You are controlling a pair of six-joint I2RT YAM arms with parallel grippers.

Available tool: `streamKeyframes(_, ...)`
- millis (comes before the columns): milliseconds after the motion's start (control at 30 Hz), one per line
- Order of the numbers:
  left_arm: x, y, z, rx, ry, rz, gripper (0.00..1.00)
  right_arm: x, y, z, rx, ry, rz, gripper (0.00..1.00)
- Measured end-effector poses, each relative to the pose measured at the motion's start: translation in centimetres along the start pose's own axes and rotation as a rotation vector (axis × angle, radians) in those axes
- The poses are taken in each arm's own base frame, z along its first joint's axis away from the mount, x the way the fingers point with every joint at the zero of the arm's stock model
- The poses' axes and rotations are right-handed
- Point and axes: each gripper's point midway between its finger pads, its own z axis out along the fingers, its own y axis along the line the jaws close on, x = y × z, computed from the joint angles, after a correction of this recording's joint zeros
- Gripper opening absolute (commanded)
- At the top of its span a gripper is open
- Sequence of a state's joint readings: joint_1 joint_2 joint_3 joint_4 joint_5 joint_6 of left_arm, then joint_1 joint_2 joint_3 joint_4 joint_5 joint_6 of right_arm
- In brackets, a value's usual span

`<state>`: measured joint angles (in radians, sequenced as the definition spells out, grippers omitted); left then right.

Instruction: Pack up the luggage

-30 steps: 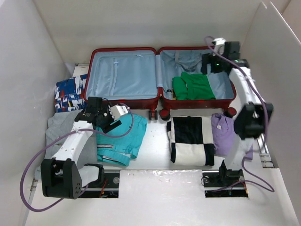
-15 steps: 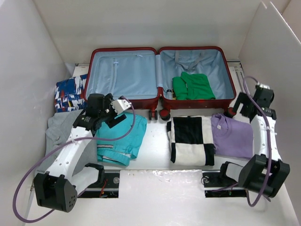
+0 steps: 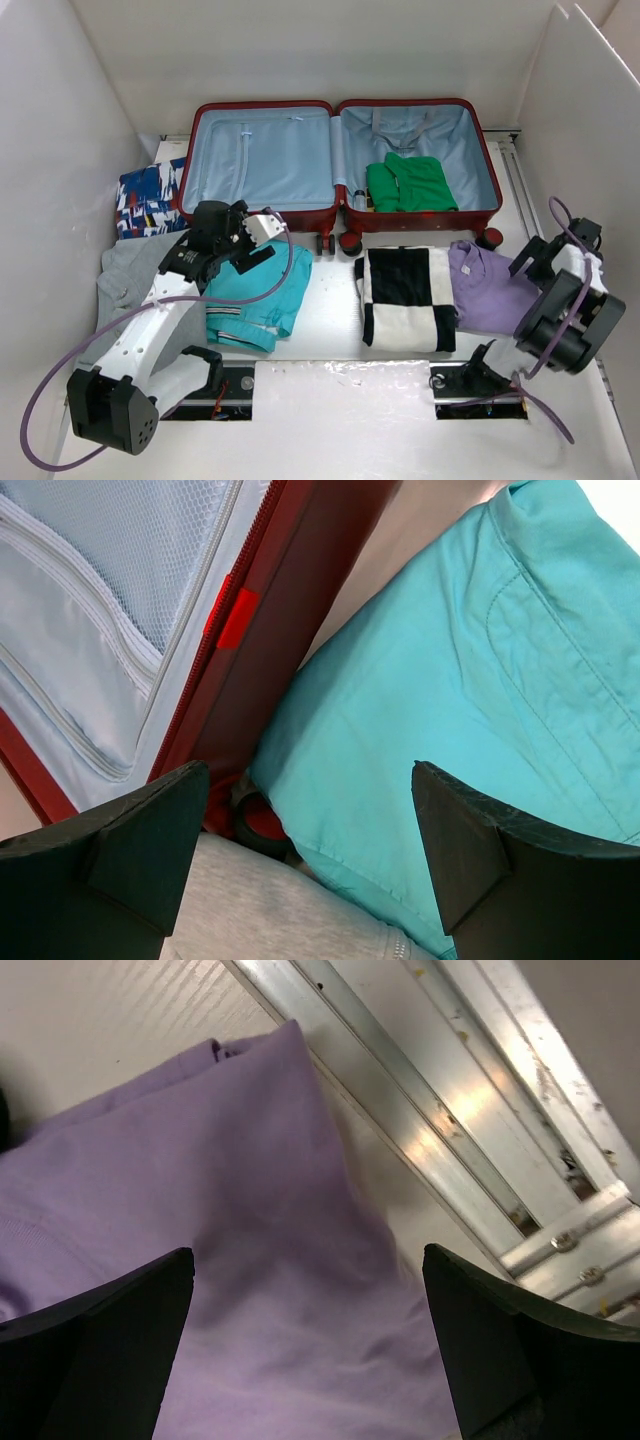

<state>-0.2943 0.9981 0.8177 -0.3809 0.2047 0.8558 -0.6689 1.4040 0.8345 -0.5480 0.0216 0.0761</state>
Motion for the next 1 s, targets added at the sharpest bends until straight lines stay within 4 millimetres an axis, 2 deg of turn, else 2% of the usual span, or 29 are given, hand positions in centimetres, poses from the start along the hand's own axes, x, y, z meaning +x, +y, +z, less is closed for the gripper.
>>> streamKeyframes(167, 0.1, 0.0, 0.0, -0.002, 0.005, 0.001, 0.8, 0.6, 0.8, 3.0, -0.073, 0.116, -0.029, 1.0)
streamKeyframes(333, 0.3, 0.2, 0.0, -0.011, 0.017, 0.007, 0.8, -0.2, 1.5, 3.3, -0.116, 0.114, -0.052, 1.0)
streamKeyframes(367, 0.4, 0.2, 0.0, -0.011, 0.02, 0.009, 0.8, -0.2, 1.6, 3.2, -0.123, 0.113, -0.057, 0.97)
streamKeyframes(467, 0.5, 0.3, 0.0, -0.012, 0.025, 0.015, 0.8, -0.2, 1.9, 3.2, -0.147, 0.111, -0.068, 0.74)
streamKeyframes(500, 0.5, 0.3, 0.0, -0.012, 0.027, 0.017, 0.8, -0.2, 2.1, 3.2, -0.158, 0.112, -0.071, 0.49)
streamKeyframes(567, 0.7, 0.2, 0.2, -0.009, 0.034, 0.02, 0.8, 0.0, 2.5, 3.1, -0.183, 0.116, -0.078, 0.2)
streamKeyframes(633, 0.7, 0.2, 0.2, -0.007, 0.038, 0.023, 0.8, 0.2, 2.8, 3.0, -0.202, 0.121, -0.081, 0.0)
streamKeyframes(833, 0.8, 0.3, 0.2, -0.007, 0.039, 0.03, 0.8, 0.2, 3.0, 2.3, -0.225, 0.109, -0.106, 0.0)
streamKeyframes(1000, 0.7, 0.1, 0.4, -0.004, 0.044, 0.038, 0.8, -0.9, 3.0, -0.4, -0.223, 0.038, -0.106, 0.0)
